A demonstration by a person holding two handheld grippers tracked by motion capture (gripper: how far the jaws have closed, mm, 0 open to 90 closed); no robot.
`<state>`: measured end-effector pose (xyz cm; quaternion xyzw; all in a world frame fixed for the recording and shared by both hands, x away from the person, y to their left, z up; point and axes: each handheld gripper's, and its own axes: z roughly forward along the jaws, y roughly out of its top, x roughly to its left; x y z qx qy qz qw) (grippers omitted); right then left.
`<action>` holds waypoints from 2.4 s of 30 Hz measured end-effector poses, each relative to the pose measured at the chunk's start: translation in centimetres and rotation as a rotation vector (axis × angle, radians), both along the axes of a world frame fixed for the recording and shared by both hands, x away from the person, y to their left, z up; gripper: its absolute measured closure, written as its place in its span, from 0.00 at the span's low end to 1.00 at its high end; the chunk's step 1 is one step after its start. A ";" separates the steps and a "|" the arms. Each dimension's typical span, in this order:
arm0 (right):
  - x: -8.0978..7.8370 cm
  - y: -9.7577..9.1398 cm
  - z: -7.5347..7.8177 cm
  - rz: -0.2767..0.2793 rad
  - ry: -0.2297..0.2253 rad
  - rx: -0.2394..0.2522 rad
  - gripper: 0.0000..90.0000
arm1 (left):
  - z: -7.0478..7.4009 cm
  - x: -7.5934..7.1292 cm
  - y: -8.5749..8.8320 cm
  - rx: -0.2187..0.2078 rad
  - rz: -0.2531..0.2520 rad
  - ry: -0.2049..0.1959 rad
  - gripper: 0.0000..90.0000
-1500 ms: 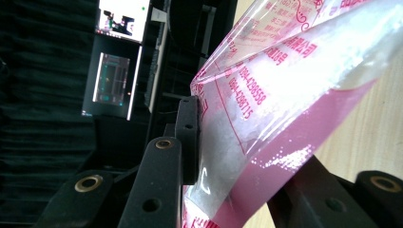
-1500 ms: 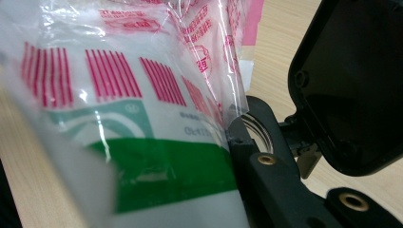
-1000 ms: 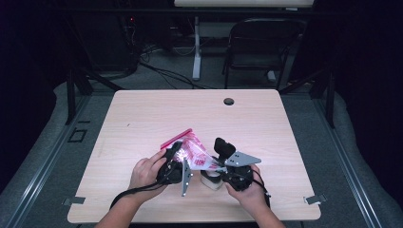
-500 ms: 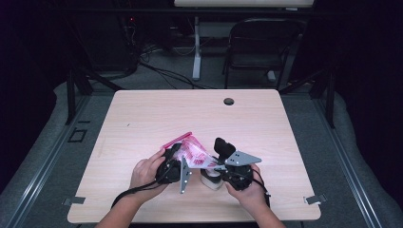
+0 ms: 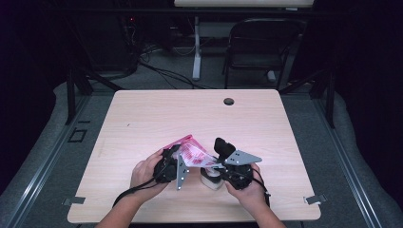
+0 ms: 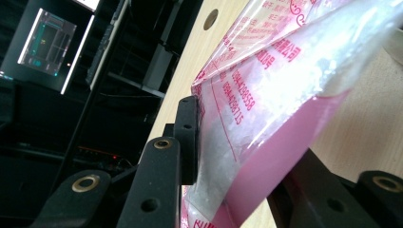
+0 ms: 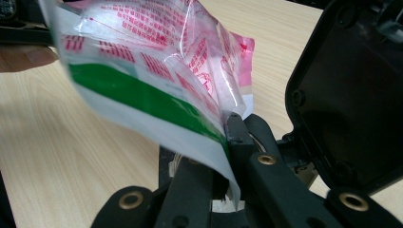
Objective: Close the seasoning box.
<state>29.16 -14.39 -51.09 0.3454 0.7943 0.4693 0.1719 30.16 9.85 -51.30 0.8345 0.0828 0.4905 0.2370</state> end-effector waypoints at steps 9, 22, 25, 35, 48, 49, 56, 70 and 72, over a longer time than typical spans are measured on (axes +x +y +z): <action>0.1 0.1 0.1 0.003 -0.005 0.009 1.00 | -0.4 0.3 0.4 -0.035 0.004 0.047 0.81; 0.1 0.2 0.1 0.007 -0.009 0.009 1.00 | -1.0 0.7 0.6 -0.076 0.008 0.113 0.82; 0.2 0.3 0.1 0.007 -0.009 0.011 1.00 | -1.1 0.8 0.6 -0.079 0.008 0.123 0.82; 0.3 0.5 0.1 0.008 -0.010 0.013 1.00 | -1.7 1.4 0.9 -0.132 0.008 0.201 0.83; 0.4 0.8 0.2 0.017 -0.009 0.016 0.99 | -2.4 1.9 1.2 -0.178 0.009 0.288 0.85; 0.4 0.8 0.1 0.017 -0.010 0.020 0.99 | -2.4 2.0 1.2 -0.183 0.009 0.295 0.86; 0.5 0.9 0.2 0.021 -0.010 0.025 0.98 | -2.8 2.2 1.4 -0.216 0.009 0.337 0.87; 0.6 0.9 0.4 0.029 -0.011 0.065 0.90 | -3.5 2.9 2.2 -0.297 0.015 0.430 0.90; 0.6 0.9 0.4 0.030 -0.012 0.068 0.87 | -3.6 3.0 2.3 -0.313 0.018 0.442 0.91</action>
